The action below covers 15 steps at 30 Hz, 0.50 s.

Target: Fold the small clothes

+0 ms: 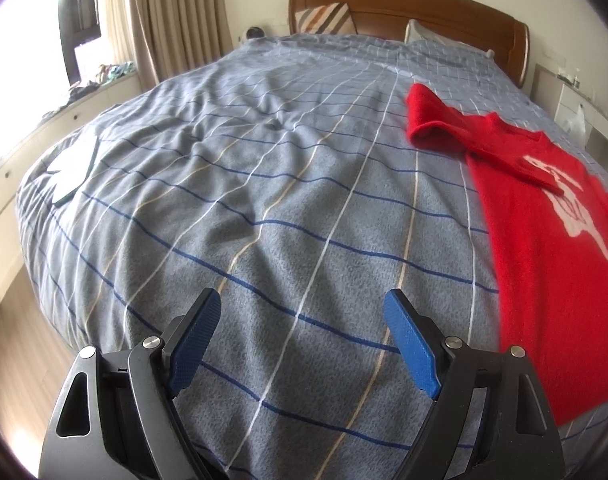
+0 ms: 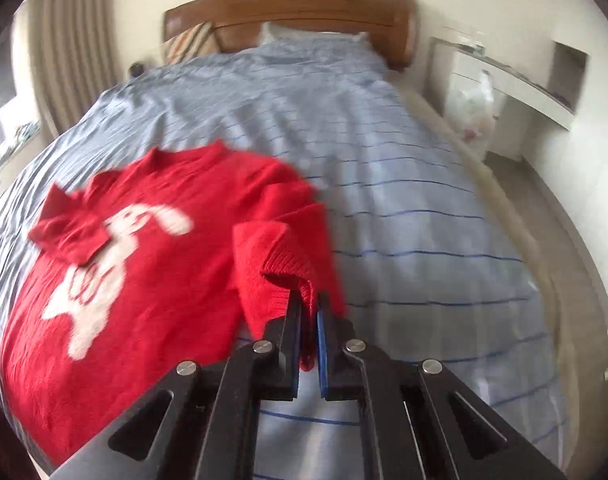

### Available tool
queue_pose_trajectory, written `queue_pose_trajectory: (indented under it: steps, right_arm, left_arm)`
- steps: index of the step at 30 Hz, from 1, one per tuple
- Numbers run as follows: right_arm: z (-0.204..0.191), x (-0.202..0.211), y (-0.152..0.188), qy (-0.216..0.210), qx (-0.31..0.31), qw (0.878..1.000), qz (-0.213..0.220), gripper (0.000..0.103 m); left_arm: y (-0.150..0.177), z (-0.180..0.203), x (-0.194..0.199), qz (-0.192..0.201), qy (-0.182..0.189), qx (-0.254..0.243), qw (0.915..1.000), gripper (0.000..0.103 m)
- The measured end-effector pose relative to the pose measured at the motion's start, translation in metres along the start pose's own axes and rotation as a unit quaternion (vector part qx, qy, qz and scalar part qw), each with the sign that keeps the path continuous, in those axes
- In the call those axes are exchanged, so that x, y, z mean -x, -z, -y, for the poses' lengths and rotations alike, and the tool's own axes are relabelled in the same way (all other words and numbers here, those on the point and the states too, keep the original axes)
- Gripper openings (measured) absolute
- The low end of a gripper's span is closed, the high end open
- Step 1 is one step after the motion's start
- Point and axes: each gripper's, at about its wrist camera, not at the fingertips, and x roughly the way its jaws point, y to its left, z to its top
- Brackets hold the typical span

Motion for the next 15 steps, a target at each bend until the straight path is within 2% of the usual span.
queue_pose_trajectory:
  steps: [3,6,8,11,15]
  right_arm:
    - [0.075,0.01,0.01,0.052,-0.072,0.996,-0.012,0.006]
    - [0.13,0.009,0.03,0.074,-0.131,0.988,-0.037,0.006]
    - [0.155,0.001,0.049,0.073,-0.172,0.981,-0.052,0.006]
    - [0.178,-0.006,0.074,0.07,-0.219,0.971,-0.068,0.006]
    - [0.178,-0.009,0.086,0.068,-0.227,0.969,-0.068,0.006]
  left_arm:
    - [-0.001,-0.002,0.001,0.001,0.001,0.007,1.0,0.085]
    - [-0.001,-0.005,-0.003,-0.004,-0.002,0.012,0.9999,0.085]
    - [0.0,-0.005,-0.004,-0.008,-0.005,0.013,0.9999,0.085]
    - [0.001,-0.005,-0.004,-0.009,-0.01,0.012,0.9998,0.085]
    - [0.001,-0.004,-0.006,-0.012,-0.014,0.009,0.9998,0.085]
